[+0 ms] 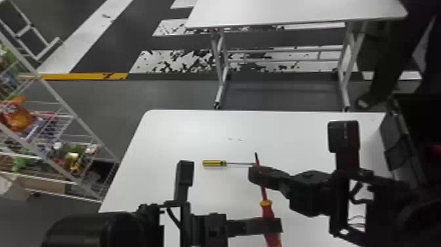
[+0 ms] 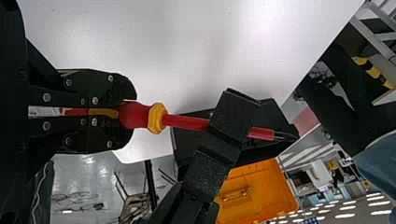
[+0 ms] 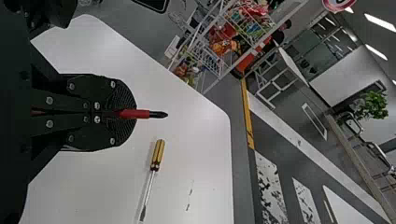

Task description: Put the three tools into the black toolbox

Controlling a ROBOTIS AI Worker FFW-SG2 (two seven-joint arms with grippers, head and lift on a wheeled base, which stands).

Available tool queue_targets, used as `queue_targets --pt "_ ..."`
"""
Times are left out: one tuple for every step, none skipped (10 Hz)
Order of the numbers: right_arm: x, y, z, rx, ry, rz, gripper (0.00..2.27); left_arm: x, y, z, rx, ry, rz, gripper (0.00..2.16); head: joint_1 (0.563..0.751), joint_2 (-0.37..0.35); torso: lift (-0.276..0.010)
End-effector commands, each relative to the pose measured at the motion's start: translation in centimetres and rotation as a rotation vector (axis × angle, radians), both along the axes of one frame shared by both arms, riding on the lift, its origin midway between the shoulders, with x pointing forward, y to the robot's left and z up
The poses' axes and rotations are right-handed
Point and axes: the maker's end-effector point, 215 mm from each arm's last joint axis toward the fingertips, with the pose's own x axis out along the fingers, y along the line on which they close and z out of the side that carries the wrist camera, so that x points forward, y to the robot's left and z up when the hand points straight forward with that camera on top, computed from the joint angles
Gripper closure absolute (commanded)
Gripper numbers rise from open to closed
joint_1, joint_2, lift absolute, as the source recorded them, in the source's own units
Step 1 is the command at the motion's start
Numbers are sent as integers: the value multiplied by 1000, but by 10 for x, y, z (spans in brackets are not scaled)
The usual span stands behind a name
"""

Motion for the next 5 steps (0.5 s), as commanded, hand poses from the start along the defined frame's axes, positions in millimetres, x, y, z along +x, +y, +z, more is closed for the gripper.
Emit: queue_targets --pt "3 -3 0 -3 -8 -5 2243 1 -2 -2 3 4 -5 2142 695 195 -51" --pt "6 -4 0 -4 -10 -7 2243 3 -2 -1 1 3 -4 2034 695 188 -51" --pt "7 -5 -2 -7 -9 -9 2243 3 -2 0 -3 2 -4 1315 695 182 -51" --pt "9 -6 -2 -2 -10 -14 2243 3 -2 0 -10 3 -3 677 695 178 -51" --pt "10 -8 -2 -1 -11 -17 2243 3 -2 0 -11 6 -4 738 695 177 -51"
